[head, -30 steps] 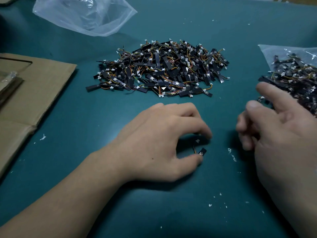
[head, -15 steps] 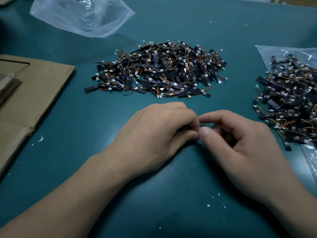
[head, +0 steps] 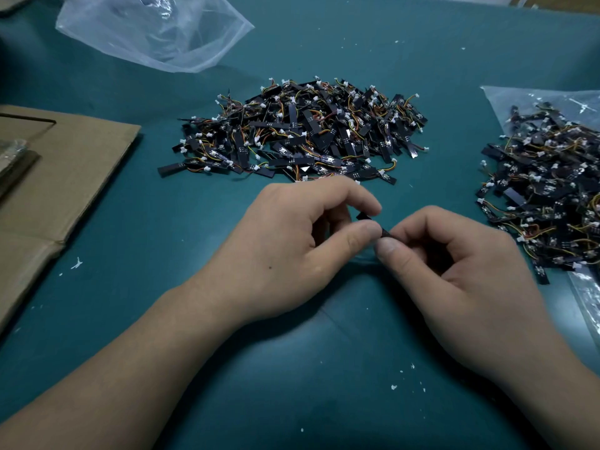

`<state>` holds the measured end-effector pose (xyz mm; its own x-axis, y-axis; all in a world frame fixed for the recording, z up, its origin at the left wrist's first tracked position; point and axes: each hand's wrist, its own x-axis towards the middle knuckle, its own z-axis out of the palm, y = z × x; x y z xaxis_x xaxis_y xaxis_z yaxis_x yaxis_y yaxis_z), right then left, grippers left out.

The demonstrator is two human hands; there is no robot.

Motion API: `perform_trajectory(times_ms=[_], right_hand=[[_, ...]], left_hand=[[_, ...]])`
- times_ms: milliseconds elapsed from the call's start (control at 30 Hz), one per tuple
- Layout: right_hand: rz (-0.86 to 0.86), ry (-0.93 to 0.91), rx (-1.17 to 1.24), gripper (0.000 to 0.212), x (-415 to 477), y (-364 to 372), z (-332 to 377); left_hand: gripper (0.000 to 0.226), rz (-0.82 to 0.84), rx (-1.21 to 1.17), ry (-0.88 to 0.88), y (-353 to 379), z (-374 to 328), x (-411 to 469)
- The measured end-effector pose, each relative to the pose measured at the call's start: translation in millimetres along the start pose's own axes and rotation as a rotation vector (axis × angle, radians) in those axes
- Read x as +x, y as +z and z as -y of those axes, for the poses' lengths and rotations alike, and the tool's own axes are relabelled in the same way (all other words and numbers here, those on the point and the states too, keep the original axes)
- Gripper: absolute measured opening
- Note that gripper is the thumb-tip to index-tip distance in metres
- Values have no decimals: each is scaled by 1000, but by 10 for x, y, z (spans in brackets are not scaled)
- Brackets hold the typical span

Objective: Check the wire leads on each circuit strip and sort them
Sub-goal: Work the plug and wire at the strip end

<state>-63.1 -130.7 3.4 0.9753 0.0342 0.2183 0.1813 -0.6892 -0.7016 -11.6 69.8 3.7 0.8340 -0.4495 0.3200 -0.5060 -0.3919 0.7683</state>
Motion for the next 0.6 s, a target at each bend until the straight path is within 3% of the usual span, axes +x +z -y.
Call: perform_trajectory(times_ms=[133,600], right_hand=[[9,-10,71,18,0,-14,11],[87,-32,-12,25,-10,-29,-6]], left_hand=[[1,20,65,7,-11,-26,15],[5,66,-8,-33,-42,-87,9]])
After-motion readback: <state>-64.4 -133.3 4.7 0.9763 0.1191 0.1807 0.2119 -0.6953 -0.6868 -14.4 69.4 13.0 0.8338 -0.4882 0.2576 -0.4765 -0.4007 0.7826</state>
